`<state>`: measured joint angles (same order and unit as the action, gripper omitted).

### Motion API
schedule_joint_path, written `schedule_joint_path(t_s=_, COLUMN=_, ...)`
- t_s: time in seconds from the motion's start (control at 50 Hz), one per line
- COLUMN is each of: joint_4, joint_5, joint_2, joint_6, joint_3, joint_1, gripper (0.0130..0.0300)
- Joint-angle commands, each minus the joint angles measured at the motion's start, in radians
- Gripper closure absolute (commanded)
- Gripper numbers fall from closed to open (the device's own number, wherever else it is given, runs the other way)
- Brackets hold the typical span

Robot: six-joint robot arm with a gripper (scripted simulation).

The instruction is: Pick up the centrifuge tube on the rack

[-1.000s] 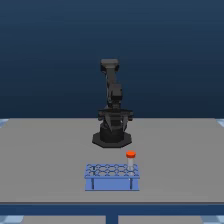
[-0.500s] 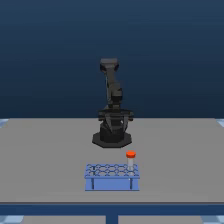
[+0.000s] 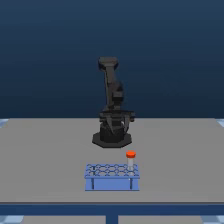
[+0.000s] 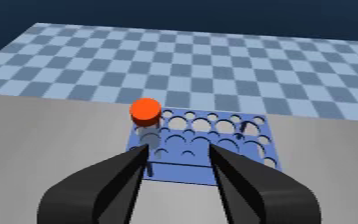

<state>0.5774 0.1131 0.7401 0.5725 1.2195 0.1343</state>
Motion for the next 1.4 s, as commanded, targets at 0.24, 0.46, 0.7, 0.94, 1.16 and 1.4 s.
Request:
schedule_joint_path(t_s=0.24, joint_4=0.215, joint_5=0.036, joint_2=-0.051, joint_6=0.213, joint_3=-0.026, joint_1=0.039, gripper=0.0130)
schedule_joint_path(t_s=0.46, joint_4=0.341, joint_5=0.068, joint_2=-0.109, joint_6=0.313, joint_3=-0.059, joint_1=0.073, gripper=0.0130)
schedule_joint_path(t_s=0.7, joint_4=0.426, joint_5=0.102, joint_2=-0.182, joint_6=0.366, joint_3=-0.106, joint_1=0.107, gripper=0.0130)
schedule_joint_path(t_s=0.94, joint_4=0.561, joint_5=0.137, joint_2=-0.284, joint_6=0.458, joint_3=-0.181, joint_1=0.147, gripper=0.0130)
schedule_joint_path(t_s=1.16, joint_4=0.688, joint_5=0.159, joint_2=-0.376, joint_6=0.549, joint_3=-0.260, joint_1=0.175, gripper=0.0130)
schedule_joint_path(t_s=1.4, joint_4=0.764, joint_5=0.168, joint_2=-0.422, joint_6=0.607, joint_3=-0.305, joint_1=0.186, gripper=0.0130)
